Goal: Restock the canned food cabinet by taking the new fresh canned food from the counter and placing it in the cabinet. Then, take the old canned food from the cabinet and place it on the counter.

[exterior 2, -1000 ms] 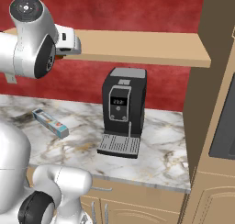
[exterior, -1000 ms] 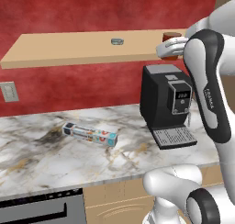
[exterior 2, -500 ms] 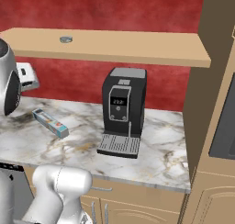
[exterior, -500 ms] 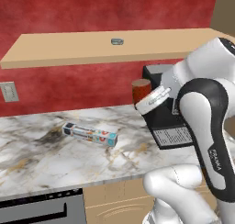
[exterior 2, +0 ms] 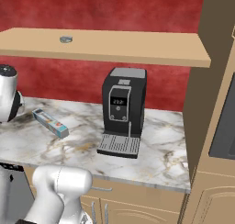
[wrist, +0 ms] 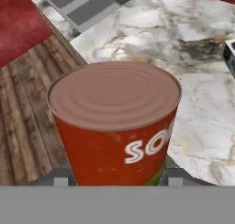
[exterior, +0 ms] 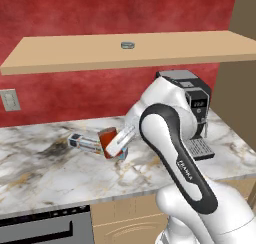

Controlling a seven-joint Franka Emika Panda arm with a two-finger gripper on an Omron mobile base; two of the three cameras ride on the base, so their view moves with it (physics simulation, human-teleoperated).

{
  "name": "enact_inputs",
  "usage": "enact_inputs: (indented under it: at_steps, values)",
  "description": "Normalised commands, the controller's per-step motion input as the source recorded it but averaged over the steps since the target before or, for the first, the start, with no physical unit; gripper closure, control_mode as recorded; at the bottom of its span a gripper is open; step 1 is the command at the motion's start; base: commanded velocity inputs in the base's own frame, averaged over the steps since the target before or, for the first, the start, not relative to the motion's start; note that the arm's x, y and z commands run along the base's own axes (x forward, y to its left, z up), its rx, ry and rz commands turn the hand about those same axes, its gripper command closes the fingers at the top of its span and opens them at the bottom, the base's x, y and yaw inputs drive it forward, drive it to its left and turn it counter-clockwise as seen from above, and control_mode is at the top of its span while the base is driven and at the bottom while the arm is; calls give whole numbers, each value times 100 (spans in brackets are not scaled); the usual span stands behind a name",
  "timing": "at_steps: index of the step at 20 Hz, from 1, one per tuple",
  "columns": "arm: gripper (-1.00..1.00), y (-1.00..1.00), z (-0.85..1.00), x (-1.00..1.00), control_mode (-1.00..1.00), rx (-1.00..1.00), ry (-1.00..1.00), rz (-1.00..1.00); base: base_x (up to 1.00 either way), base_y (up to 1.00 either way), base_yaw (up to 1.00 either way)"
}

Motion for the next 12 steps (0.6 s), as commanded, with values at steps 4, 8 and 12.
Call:
enact_inputs:
  at_steps: [4,8,12]
  values:
    - [100,84,-62,68,-100,-4,26,14,0,0,0]
    - [100,76,-59,62,-100,-7,14,10,0,0,0]
    - [100,54,-85,23,-100,-10,-1,12,0,0,0]
